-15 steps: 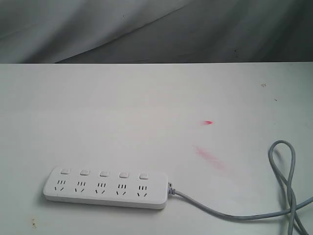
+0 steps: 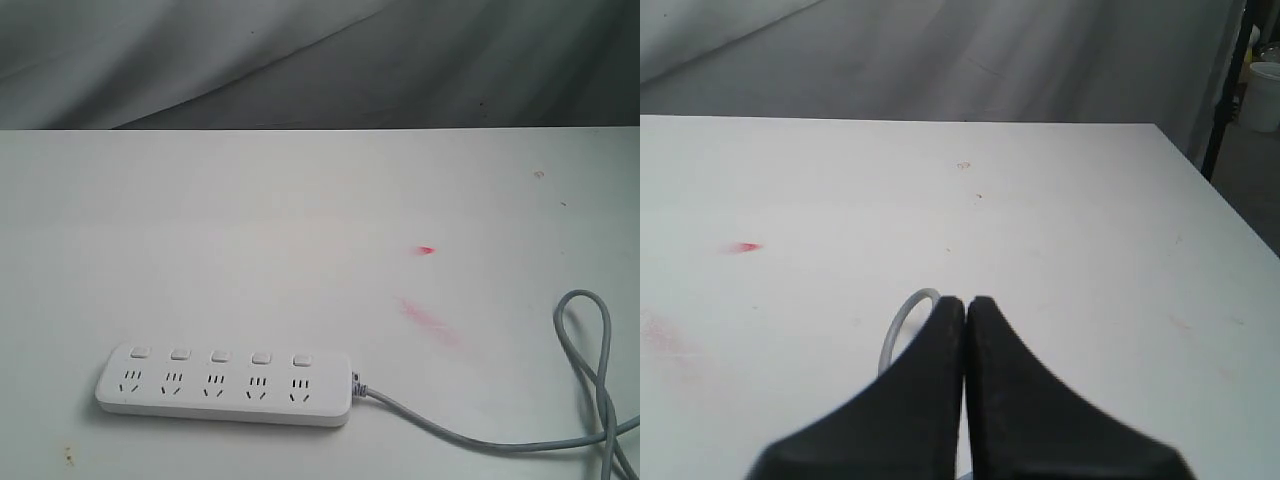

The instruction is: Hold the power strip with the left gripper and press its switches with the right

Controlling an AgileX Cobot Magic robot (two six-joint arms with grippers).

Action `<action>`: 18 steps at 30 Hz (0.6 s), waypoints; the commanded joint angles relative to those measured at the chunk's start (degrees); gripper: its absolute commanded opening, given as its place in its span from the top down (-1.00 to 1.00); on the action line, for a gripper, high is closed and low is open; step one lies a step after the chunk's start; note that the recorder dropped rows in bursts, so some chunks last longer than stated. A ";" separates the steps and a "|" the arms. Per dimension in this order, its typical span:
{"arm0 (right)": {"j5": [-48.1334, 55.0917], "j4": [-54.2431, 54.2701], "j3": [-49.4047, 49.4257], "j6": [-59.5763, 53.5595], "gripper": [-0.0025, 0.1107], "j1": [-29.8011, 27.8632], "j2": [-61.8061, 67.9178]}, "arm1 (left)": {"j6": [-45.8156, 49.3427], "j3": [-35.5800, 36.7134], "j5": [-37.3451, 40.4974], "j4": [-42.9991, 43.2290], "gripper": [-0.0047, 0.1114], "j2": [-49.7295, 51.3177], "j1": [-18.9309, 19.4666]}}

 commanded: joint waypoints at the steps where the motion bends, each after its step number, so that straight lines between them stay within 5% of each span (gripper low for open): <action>1: -0.48 -0.54 0.21 -0.18 0.96 -0.18 -0.20 | 2.01 0.21 -1.23 2.83 0.89 -0.27 -0.23; 7: -0.48 -0.54 0.21 -0.18 0.96 -0.18 -0.20 | 2.26 0.21 -0.41 1.27 0.89 -0.27 -0.23; 11: -0.48 -0.54 0.21 -0.18 0.96 -0.18 -0.20 | 6.34 -10.87 8.33 -4.73 0.89 3.37 -0.23; 18: -0.48 -0.54 0.21 -0.18 0.96 -0.18 -0.20 | 7.67 -35.60 19.55 -4.59 0.89 24.38 -0.23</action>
